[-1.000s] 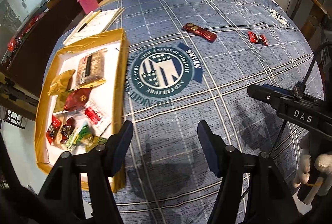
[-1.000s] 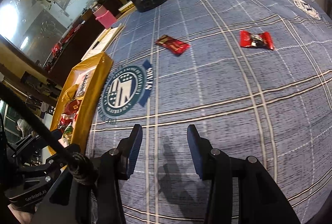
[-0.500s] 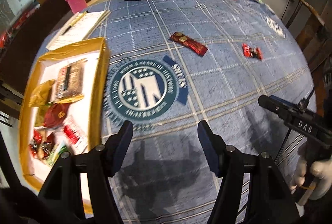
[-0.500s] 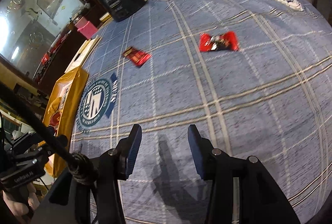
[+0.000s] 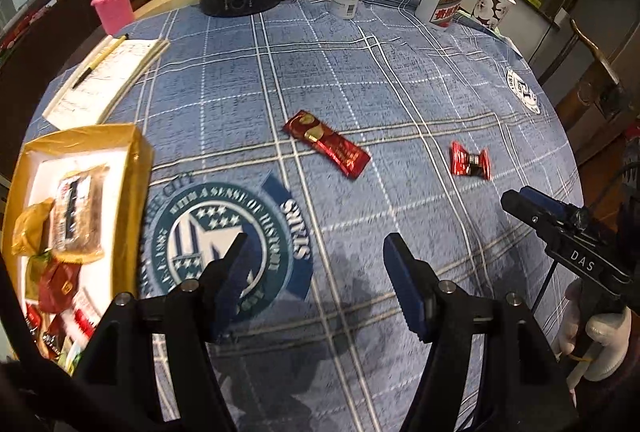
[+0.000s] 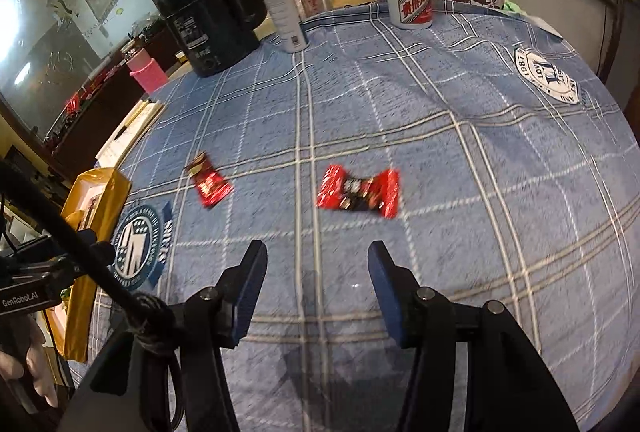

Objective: Organize snacks
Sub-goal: 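Move both open tools away from the tray toward the remaining candies, then grasp the red chocolate bar with left tool while right tool grasps the red candy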

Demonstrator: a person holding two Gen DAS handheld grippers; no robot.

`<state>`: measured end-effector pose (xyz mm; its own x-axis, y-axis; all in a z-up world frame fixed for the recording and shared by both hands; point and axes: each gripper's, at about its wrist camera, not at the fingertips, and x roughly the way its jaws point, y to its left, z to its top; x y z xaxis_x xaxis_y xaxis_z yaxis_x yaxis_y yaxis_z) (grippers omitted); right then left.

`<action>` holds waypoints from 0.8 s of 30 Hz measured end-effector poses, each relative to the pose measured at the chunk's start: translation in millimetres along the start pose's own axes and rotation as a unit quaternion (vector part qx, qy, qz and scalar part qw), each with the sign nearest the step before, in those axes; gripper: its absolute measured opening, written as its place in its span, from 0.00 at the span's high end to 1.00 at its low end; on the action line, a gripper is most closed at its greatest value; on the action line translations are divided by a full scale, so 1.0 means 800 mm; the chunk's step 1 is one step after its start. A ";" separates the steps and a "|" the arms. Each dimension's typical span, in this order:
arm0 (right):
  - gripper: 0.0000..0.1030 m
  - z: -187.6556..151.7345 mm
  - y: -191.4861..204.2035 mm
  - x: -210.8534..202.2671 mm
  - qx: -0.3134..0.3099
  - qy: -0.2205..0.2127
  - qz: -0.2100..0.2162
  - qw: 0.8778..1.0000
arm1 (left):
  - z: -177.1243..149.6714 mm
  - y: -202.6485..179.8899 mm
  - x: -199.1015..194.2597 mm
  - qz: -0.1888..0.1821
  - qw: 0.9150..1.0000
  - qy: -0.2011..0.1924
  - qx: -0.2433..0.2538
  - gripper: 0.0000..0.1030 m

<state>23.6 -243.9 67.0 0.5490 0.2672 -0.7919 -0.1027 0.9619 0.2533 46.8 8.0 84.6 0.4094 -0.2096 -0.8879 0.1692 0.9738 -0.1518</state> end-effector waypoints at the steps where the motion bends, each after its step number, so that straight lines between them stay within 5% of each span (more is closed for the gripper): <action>1: 0.49 0.004 -0.003 0.002 -0.003 0.001 0.000 1.000 | 0.005 -0.001 0.006 -0.006 1.000 0.002 -0.002 0.34; 12: 0.43 0.045 0.001 0.037 -0.081 0.024 -0.006 0.996 | 0.044 0.009 0.064 -0.035 0.997 0.026 -0.056 0.34; 24: 0.41 0.062 0.002 0.095 -0.127 0.075 -0.008 0.989 | 0.082 0.007 0.112 -0.040 0.997 0.038 -0.062 0.34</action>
<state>106.3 -225.2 34.6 0.4253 0.2389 -0.8730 -0.3110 0.9444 0.1069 143.3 -11.0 32.9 0.3300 -0.2835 -0.9004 0.0852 0.9589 -0.2706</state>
